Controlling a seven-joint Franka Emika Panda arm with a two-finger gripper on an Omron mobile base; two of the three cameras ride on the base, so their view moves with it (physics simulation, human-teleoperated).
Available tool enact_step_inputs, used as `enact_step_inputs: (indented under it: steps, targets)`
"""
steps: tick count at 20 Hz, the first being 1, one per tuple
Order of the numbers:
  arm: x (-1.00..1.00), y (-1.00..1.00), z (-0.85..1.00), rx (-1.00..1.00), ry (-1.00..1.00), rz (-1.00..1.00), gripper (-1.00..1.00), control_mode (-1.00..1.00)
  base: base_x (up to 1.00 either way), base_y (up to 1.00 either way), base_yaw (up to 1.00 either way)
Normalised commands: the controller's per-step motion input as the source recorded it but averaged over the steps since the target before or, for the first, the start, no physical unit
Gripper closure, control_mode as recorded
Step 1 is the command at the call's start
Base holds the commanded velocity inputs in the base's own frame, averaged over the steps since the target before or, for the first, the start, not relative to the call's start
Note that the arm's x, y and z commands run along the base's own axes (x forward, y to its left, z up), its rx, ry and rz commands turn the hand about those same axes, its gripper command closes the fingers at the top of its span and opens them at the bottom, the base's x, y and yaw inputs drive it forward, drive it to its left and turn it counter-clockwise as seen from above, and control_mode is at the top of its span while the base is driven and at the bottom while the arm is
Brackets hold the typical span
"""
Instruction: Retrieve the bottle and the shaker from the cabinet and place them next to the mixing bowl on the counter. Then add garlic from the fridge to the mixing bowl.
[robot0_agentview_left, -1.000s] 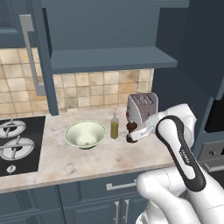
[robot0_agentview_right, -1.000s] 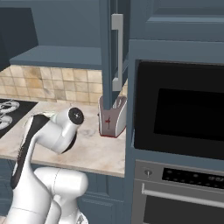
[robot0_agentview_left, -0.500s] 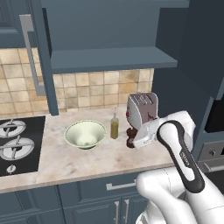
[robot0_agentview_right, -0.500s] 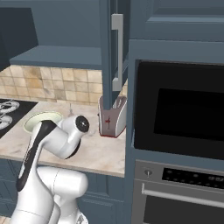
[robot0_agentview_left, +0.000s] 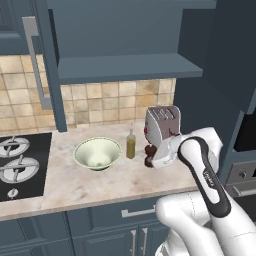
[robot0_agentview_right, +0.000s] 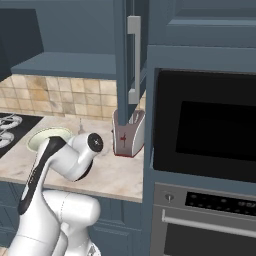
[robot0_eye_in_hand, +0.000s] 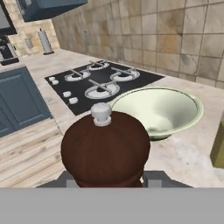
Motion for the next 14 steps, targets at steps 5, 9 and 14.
enact_step_inputs:
  steps: [5,9,14]
  targets:
    - [0.23,0.00,-0.20,-0.02,0.00,-0.09,1.00,-1.00,0.00,0.00,0.00]
    - [0.16,0.00,-0.21,0.00,-0.01,-0.06,1.00,-1.00,0.00,0.00,0.00]
    - [0.31,0.00,-0.39,0.00,-0.04,-0.02,1.00,-1.00,0.00,0.00,0.00]
